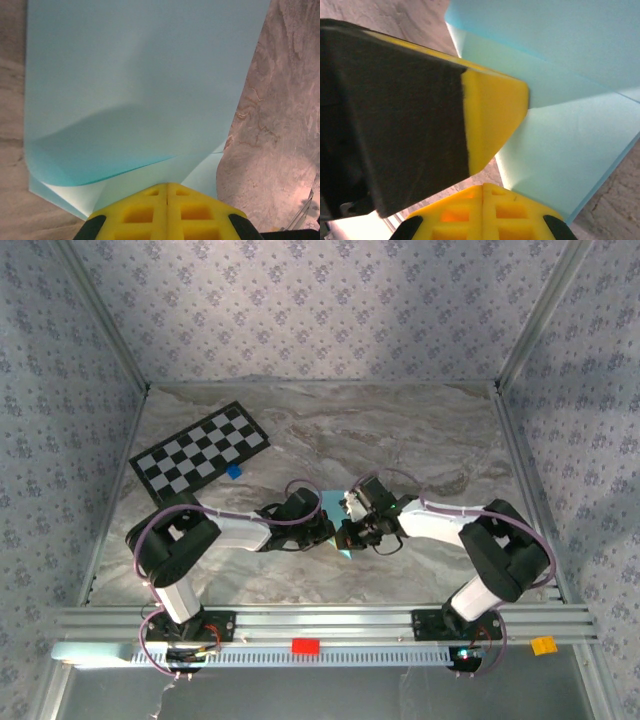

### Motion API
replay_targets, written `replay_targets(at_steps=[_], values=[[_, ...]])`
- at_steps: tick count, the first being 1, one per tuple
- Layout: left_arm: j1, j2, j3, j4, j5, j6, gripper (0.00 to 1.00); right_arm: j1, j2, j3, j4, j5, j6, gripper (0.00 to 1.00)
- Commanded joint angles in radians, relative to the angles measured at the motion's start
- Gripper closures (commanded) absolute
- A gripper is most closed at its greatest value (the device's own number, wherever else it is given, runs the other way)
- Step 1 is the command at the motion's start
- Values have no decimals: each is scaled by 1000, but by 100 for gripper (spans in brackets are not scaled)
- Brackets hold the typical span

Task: Fold a paper plane with a square sheet of paper (pick it up from the middle)
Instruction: Third fold the triangle at the center of the table.

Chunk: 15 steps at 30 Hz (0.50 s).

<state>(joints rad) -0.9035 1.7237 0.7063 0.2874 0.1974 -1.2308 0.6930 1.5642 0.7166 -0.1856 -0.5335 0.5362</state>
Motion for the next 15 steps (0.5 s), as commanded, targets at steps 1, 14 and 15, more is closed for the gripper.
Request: replay_targets(at_steps=[1, 14, 15], values=[[-7, 22, 7, -70, -23, 14, 100, 5, 24, 16, -28, 26, 20, 99], [-6, 24, 2, -77, -29, 15, 100, -16, 2, -42, -13, 7, 21, 98], [-7, 24, 1, -78, -31, 14, 100, -17, 2, -47, -11, 3, 21, 98]])
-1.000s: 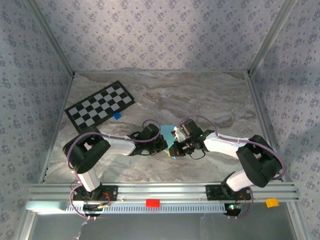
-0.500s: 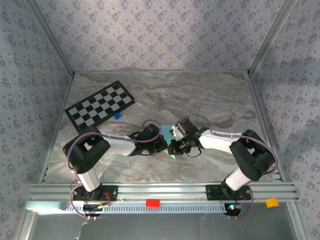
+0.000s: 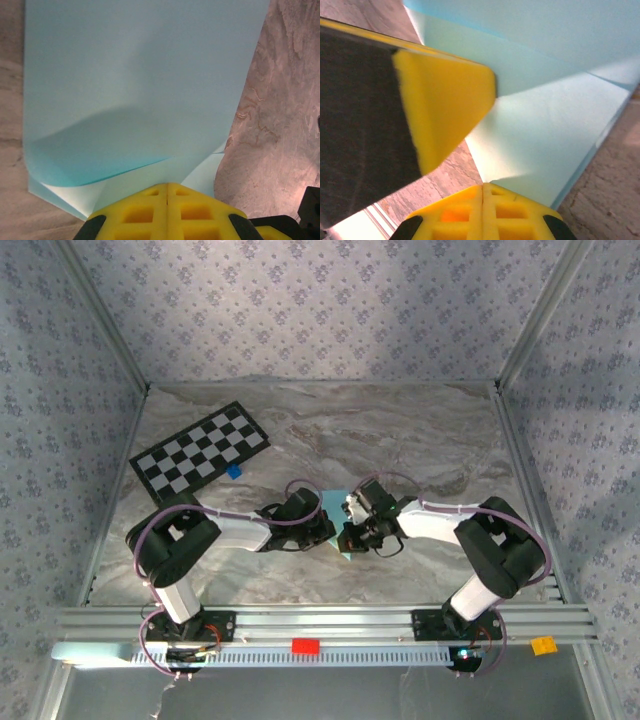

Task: Fold a paper plane with a square sheet of paper (pick it up from the middle)
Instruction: Third fold the triangle at the center of the table.

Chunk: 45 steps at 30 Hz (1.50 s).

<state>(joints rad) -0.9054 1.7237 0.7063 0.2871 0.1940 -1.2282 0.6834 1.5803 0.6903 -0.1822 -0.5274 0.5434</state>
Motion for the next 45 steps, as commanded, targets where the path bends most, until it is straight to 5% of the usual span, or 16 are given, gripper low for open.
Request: replay_targets(at_steps=[1, 29, 45], values=[[-4, 24, 2, -77, -28, 10, 100, -8, -17, -24, -14, -4, 13, 98], [-4, 27, 1, -95, -42, -1, 100, -28, -200, -77, -44, -69, -32, 94], [-4, 31, 3, -96, -39, 3, 100, -20, -83, -113, 19, -27, -13, 93]])
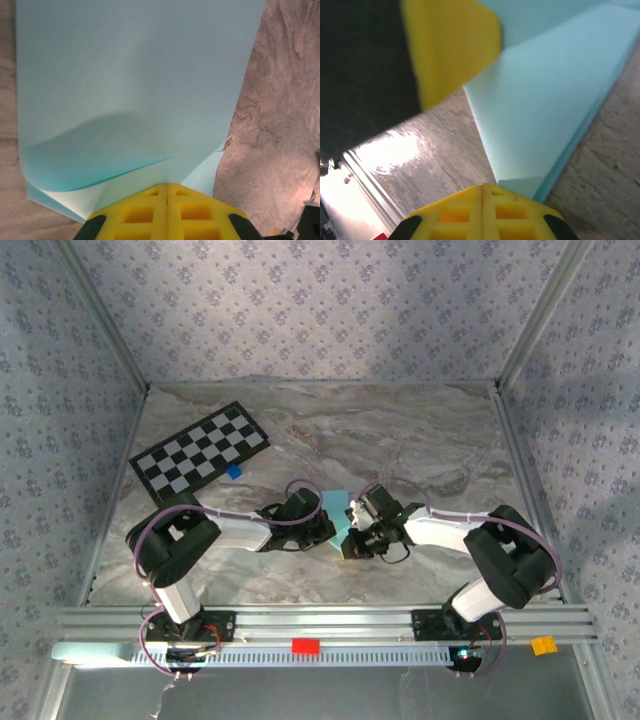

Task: Fold a paper plane with a square sheet of paper (pick it up from the middle)
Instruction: Third fold the triangle at the center of the table.

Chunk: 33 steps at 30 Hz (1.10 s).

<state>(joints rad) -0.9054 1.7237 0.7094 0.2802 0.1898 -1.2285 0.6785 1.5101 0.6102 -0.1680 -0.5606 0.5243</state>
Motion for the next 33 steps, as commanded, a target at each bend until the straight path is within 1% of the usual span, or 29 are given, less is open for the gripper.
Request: replay_targets(at_steps=[1, 8, 12, 15, 20, 24, 31, 33], values=[[-4, 33, 2, -89, -35, 3, 100, -22, -21, -47, 11, -8, 9, 93], [-5, 33, 4, -88, -36, 1, 100, -70, -73, -119, 52, -77, 32, 91], [-4, 29, 2, -87, -35, 2, 100, -87, -143, -108, 56, -122, 55, 90], [-4, 27, 3, -88, -35, 1, 100, -84, -169, -71, 35, -130, 57, 90], [-4, 27, 5, -86, -36, 3, 100, -85, -99, -7, 27, -84, 69, 90], [-5, 27, 6, -86, -36, 4, 100, -73, -22, 38, 57, -80, 92, 91], [-4, 28, 10, -86, -33, 7, 100, -69, 57, 64, 84, -61, 129, 91], [-4, 27, 11, -84, -33, 9, 100, -71, 75, 65, 66, -51, 127, 91]])
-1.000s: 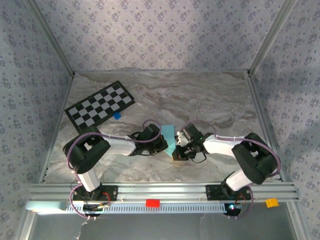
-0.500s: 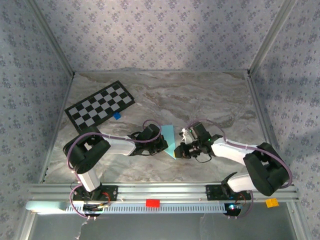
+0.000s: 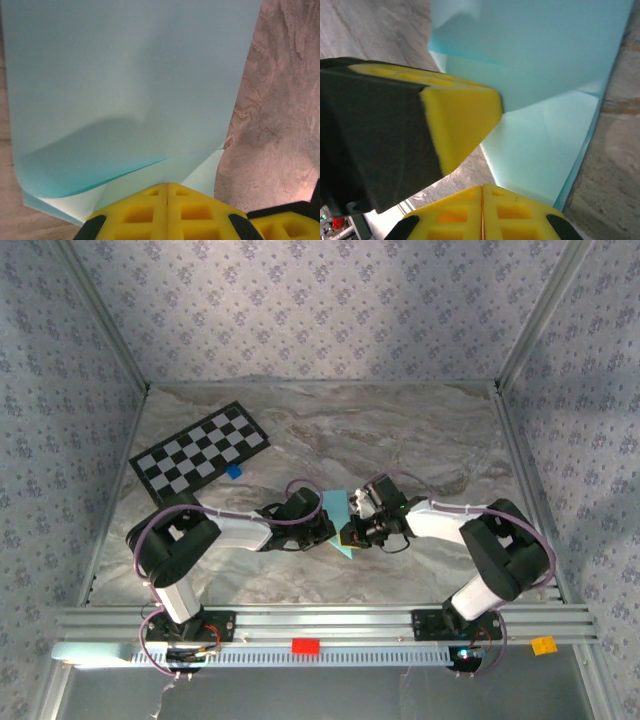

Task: Fold a paper plane with a square sheet of paper (pick it up from the middle)
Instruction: Third fold the triangle at the center of the table.

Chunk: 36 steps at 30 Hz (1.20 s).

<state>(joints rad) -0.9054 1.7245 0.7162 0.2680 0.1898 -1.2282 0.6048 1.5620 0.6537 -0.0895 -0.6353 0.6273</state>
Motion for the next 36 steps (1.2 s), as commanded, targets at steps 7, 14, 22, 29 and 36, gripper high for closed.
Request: replay_targets(at_steps=[7, 14, 22, 29, 36], values=[[-4, 14, 22, -78, -33, 39, 100, -12, 50, -18, -37, 55, 26, 94], [-5, -37, 97, -157, -43, 120, 96, -13, 67, -32, -42, 64, 27, 96], [-25, -87, 111, -242, -57, 121, 96, -15, 63, -35, -38, 80, 42, 98], [-53, -44, 96, -193, -41, 80, 99, -16, 60, -39, -39, 86, 48, 98], [-53, 10, 87, -198, -83, 56, 100, -19, 64, -43, -38, 88, 45, 99]])
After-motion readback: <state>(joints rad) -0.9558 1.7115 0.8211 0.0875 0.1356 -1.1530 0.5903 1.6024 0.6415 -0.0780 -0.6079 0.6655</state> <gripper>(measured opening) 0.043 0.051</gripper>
